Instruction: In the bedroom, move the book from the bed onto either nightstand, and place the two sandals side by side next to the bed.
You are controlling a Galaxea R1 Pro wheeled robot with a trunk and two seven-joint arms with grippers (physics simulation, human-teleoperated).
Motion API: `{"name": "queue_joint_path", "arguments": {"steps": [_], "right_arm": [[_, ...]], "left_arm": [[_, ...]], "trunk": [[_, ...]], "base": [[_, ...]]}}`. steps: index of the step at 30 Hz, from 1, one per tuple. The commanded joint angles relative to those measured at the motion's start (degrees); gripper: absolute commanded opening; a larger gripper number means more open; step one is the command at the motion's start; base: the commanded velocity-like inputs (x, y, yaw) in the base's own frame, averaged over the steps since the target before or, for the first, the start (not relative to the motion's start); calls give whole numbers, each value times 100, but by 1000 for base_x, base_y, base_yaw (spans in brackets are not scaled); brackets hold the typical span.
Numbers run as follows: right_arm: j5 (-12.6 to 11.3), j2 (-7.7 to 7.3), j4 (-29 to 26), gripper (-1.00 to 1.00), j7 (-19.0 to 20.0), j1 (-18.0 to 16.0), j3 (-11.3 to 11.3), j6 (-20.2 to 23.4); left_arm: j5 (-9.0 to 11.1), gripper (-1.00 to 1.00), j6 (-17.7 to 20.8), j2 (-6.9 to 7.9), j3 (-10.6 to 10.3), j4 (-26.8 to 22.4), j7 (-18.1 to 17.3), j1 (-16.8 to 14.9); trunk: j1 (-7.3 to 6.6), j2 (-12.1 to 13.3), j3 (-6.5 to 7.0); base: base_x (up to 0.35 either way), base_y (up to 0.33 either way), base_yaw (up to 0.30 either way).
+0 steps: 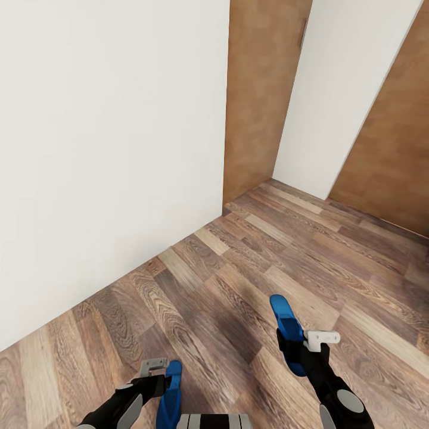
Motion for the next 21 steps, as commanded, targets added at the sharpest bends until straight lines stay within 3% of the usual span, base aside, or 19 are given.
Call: {"name": "queue_joint_path", "arguments": {"steps": [1, 21], "right_arm": [[-51, -6, -8, -100, -55, -2, 16, 25], [-51, -6, -8, -100, -55, -2, 24, 25]], "left_arm": [[44, 100, 25, 3, -25, -9, 3, -1], [39, 100, 33, 3, -25, -9, 3, -1]], "trunk": [[-1, -2, -4], [-1, -2, -4]], "base": [[0, 0, 0], [0, -17, 0]]}}
